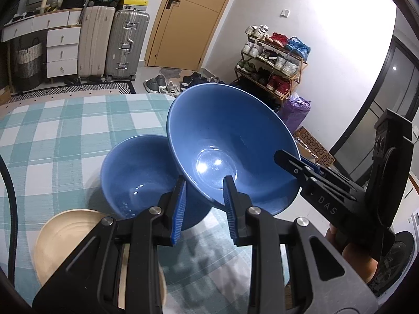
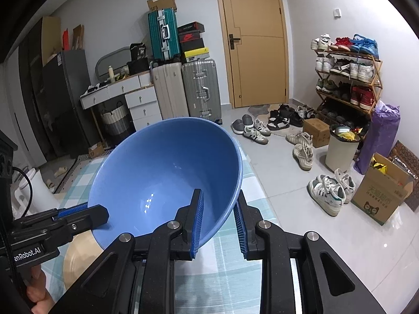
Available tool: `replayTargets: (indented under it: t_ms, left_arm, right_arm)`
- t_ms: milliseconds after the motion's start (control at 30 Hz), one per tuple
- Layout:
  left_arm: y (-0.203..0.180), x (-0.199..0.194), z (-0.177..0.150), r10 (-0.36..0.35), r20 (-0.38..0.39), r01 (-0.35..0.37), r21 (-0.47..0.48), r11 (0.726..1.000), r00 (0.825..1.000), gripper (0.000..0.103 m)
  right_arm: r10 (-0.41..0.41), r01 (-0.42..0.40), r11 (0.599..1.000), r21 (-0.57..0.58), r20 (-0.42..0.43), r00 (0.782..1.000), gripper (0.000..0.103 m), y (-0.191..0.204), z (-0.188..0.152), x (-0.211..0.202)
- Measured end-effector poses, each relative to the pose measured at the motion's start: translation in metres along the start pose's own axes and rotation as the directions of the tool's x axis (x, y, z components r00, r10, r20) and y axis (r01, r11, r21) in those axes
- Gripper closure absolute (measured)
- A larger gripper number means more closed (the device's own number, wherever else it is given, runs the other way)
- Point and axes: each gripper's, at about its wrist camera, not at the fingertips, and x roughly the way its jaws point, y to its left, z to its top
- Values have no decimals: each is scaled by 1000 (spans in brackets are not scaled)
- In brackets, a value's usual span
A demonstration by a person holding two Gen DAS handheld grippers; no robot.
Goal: Organize plates and bowls
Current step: 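Lower the left tool's bowl into the bowl held by the right tool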
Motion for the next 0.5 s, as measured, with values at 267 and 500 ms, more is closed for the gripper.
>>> replayTargets:
  t_ms: [267, 500]
  left_arm:
    - [25, -5, -1, 36, -7, -36, -19, 999, 999, 79]
    - [42, 8, 0, 67, -26, -68, -23, 997, 997, 79]
  right_arm:
    - [25, -26, 999, -23, -28, 999, 79, 25, -1, 21]
    - [40, -43, 998, -43, -55, 998, 79, 39, -2, 38]
